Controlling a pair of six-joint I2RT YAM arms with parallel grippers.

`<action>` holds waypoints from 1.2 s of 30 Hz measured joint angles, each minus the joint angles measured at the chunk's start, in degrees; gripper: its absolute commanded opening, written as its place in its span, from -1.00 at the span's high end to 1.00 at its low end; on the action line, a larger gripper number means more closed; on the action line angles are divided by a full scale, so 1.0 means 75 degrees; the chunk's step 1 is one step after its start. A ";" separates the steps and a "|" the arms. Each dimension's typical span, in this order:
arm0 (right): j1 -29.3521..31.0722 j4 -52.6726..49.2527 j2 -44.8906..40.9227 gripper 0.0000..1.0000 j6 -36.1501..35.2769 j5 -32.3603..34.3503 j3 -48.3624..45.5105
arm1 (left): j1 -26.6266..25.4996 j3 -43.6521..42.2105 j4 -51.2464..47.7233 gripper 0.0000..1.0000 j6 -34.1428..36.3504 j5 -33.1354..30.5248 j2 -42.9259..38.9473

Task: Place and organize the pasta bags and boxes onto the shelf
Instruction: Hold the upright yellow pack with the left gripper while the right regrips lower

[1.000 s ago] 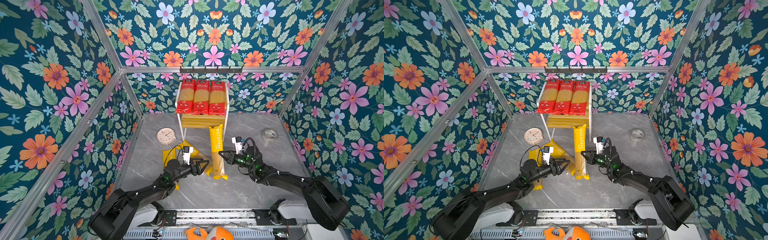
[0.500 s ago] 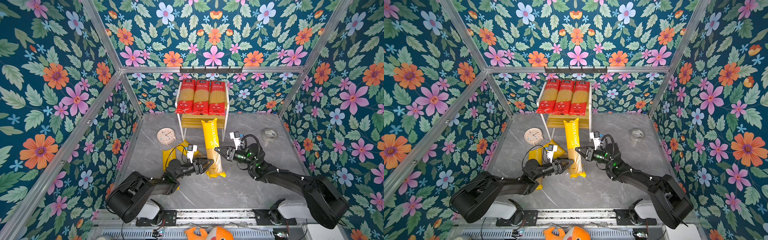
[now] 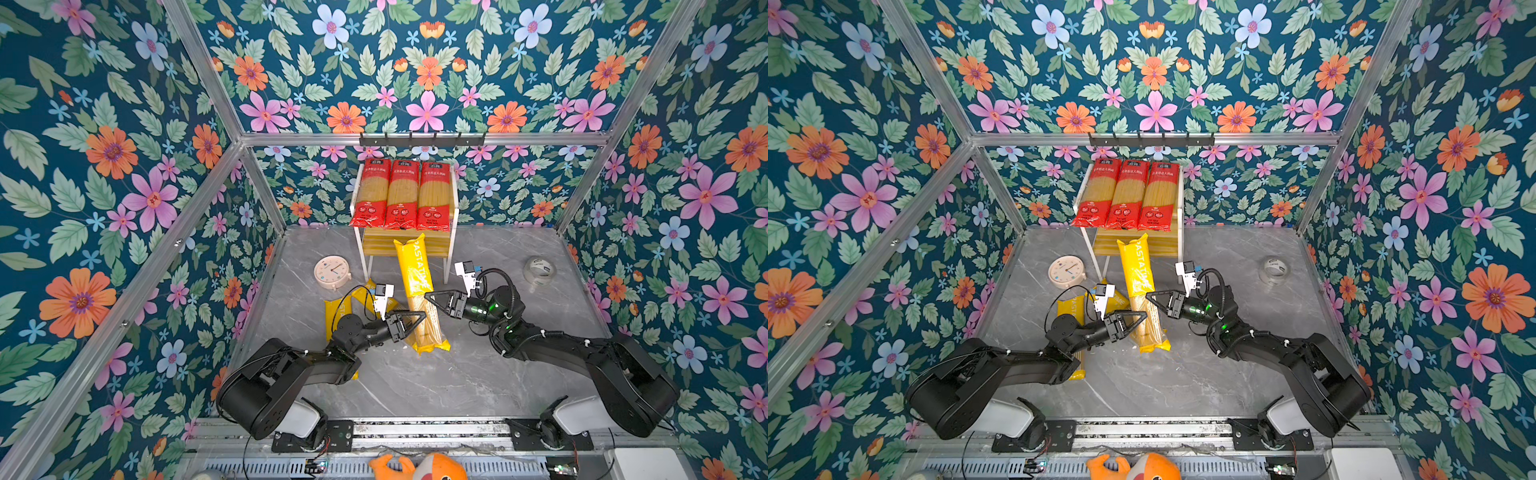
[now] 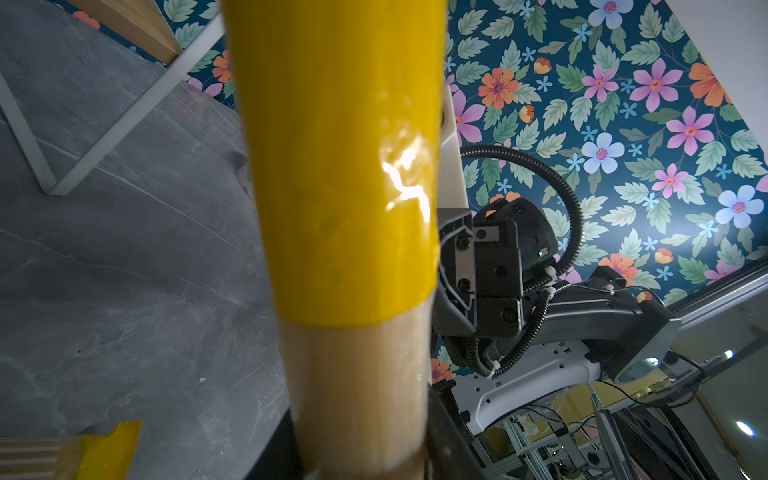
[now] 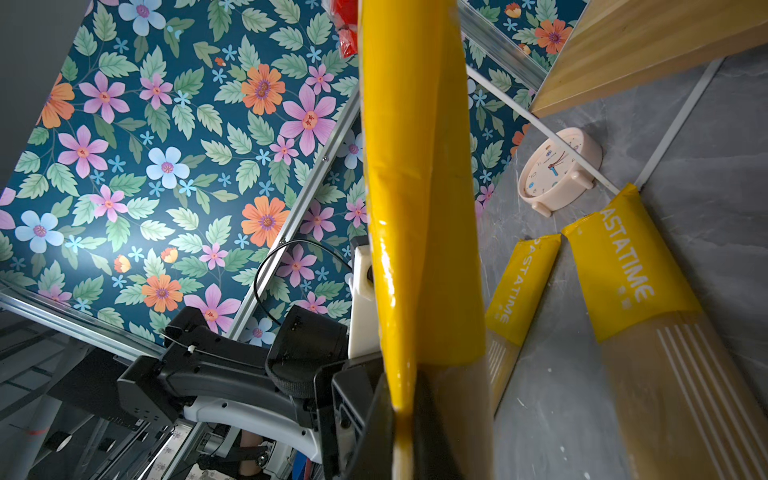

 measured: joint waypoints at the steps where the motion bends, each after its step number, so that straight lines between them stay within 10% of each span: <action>1: 0.0000 0.0035 0.0052 0.86 0.0058 0.0032 0.0006 | 0.0003 0.0000 0.0000 0.46 -0.0026 -0.0029 0.0012; 20: 0.0006 -0.1542 -0.1236 -0.34 -0.0423 0.0813 -0.0565 | -0.0009 0.0219 -0.1040 0.81 -0.0076 0.0041 -0.0353; 36: -0.0006 -0.4377 -0.3025 -0.52 -0.1285 0.1250 -0.1550 | 0.0653 0.0571 -0.1859 0.94 -0.0452 -0.0166 0.0096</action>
